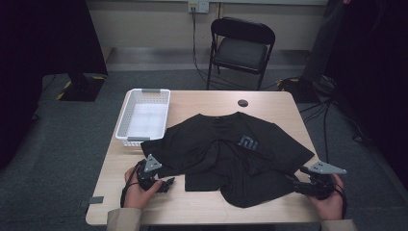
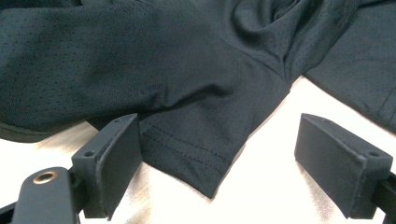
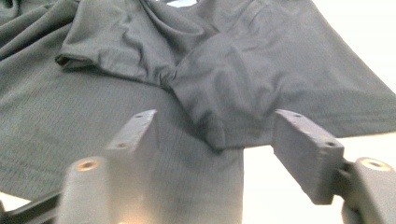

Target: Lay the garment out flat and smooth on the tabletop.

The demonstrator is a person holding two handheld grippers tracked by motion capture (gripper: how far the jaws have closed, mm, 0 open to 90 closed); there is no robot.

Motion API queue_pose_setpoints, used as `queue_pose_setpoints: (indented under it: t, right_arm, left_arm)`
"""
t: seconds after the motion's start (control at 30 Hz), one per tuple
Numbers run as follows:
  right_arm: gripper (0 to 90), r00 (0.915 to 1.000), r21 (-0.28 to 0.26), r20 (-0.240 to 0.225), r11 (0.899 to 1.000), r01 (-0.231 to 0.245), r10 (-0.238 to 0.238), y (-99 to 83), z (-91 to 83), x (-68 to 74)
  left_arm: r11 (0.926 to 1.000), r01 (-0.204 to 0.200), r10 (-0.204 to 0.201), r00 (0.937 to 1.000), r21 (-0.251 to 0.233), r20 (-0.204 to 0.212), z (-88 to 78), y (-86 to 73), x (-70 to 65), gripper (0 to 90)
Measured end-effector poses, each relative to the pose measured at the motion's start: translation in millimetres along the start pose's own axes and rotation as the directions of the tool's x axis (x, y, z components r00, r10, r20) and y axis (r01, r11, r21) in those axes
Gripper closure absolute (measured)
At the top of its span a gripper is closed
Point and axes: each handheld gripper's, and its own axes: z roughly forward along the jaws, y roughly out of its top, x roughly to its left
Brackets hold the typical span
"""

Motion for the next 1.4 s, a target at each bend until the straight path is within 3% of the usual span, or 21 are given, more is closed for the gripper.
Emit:
queue_pose_setpoints:
  t: [0.23,0.33,0.4,0.7,1.07,1.13,1.4]
  right_arm:
    - [52.3,0.9987,0.033,-0.022,0.998,0.047,-0.047,-3.5,0.3,10.6]
    - [55.3,0.9977,0.087,-0.049,0.995,0.052,-0.047,-4.1,6.1,14.8]
    - [58.6,0.9962,0.092,-0.060,0.993,0.068,-0.062,-5.7,8.1,18.2]
    - [87.7,0.9901,0.110,-0.140,0.994,0.025,-0.009,-8.9,2.5,25.1]
    - [86.3,0.9735,0.160,-0.228,0.985,0.059,-0.021,-21.3,-21.5,42.1]
    - [67.9,0.9846,0.137,-0.172,0.989,0.054,-0.030,-20.3,-20.8,42.8]
    - [58.2,0.9954,0.062,-0.057,0.995,0.081,-0.078,12.7,4.5,33.5]
  left_arm:
    - [1.0000,-0.001,0.001,1.0000,0.000,0.000,0.0,0.0,0.0,14.8]
    - [1.0000,0.000,0.000,1.0000,0.000,0.000,0.0,0.0,0.0,14.8]
    - [1.0000,0.000,0.000,1.0000,0.000,0.000,0.0,0.0,0.0,14.8]
    - [1.0000,0.000,0.000,1.0000,0.000,0.000,0.0,0.0,0.0,14.8]
    - [1.0000,-0.001,0.001,1.0000,0.000,0.000,0.0,0.0,0.0,14.8]
    - [1.0000,-0.001,0.001,1.0000,0.000,0.000,0.0,0.0,0.0,14.8]
    - [1.0000,-0.001,0.001,1.0000,0.000,0.000,0.0,0.0,0.0,14.8]
